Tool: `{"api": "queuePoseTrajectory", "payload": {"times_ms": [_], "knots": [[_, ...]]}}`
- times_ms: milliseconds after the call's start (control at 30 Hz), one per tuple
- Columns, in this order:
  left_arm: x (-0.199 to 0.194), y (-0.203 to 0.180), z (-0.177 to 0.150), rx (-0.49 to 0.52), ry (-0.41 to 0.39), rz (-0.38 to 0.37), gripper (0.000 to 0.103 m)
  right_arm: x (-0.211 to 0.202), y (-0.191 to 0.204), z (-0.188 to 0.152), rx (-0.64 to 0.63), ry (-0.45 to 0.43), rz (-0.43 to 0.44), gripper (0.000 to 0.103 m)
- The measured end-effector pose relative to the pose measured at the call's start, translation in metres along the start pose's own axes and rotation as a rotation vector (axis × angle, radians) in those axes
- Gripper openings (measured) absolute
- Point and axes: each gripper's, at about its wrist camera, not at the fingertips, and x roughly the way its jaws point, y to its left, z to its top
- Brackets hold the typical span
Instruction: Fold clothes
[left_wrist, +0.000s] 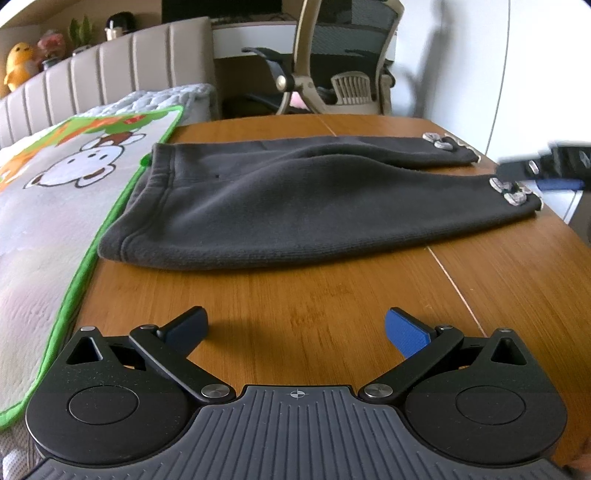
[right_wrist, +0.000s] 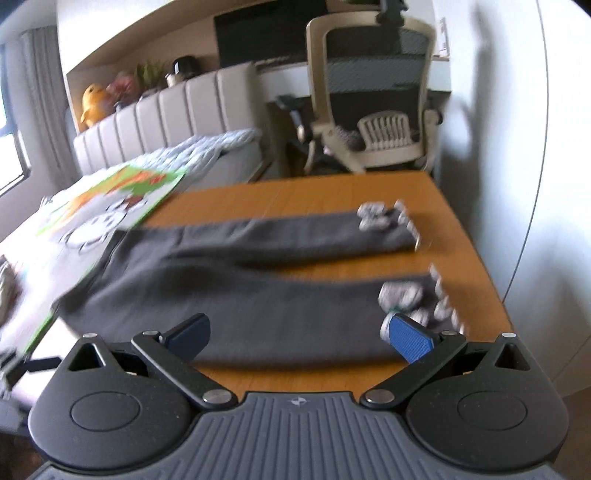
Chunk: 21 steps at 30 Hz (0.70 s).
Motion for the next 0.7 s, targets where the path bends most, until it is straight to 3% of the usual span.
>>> {"api": "queuePoseTrajectory", "payload": {"times_ms": [100, 200, 333, 567, 700], "knots": [[-0.006, 0.008, 0.011, -0.047, -0.022, -0.056, 0.103, 0.012, -0.001, 0.011, 0.003, -0.028, 0.052, 0.102], [-0.016, 0.015, 0.03, -0.061, -0.087, -0.045, 0.103, 0.027, 0.009, 0.018, -0.037, -0.027, 0.057, 0.09], [-0.016, 0.025, 0.056, -0.085, -0.149, -0.011, 0.103, 0.046, 0.023, 0.017, -0.091, 0.005, 0.083, 0.089], [0.043, 0.036, 0.084, -0.145, -0.073, -0.018, 0.103, 0.077, 0.027, 0.003, -0.119, 0.117, 0.11, 0.096], [0.073, 0.044, 0.075, -0.171, -0.006, -0.037, 0.103, 0.078, 0.024, -0.001, -0.121, 0.109, 0.156, 0.103]]}}
